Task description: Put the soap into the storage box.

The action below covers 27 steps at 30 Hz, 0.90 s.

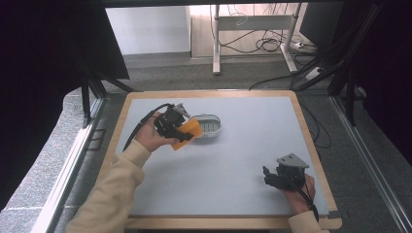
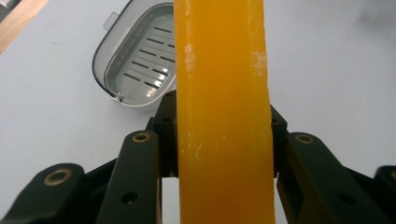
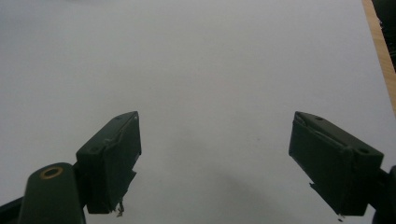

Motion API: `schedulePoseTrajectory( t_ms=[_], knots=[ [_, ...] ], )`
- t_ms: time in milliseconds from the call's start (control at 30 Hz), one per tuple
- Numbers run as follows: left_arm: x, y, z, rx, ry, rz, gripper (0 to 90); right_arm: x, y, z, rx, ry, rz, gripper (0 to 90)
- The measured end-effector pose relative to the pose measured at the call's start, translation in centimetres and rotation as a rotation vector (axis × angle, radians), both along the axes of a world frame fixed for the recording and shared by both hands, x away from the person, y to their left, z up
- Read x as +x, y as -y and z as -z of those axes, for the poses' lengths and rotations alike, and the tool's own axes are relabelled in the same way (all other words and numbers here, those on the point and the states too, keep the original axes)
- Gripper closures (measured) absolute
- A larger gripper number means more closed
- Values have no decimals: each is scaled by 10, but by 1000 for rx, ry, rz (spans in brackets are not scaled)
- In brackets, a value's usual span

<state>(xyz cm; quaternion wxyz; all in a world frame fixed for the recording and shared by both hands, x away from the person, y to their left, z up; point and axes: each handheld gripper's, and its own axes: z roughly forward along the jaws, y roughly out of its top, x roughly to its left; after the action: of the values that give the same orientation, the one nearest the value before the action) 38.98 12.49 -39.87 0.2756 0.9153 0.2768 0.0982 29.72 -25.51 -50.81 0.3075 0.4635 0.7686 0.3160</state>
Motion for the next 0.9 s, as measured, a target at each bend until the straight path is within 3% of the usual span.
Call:
schedulePoseTrajectory(
  t_ms=[900],
  knots=[
    [26, 15, -4, 36, -4, 20, 622, 1, 2, 1, -2, -4, 6, 169]
  ],
)
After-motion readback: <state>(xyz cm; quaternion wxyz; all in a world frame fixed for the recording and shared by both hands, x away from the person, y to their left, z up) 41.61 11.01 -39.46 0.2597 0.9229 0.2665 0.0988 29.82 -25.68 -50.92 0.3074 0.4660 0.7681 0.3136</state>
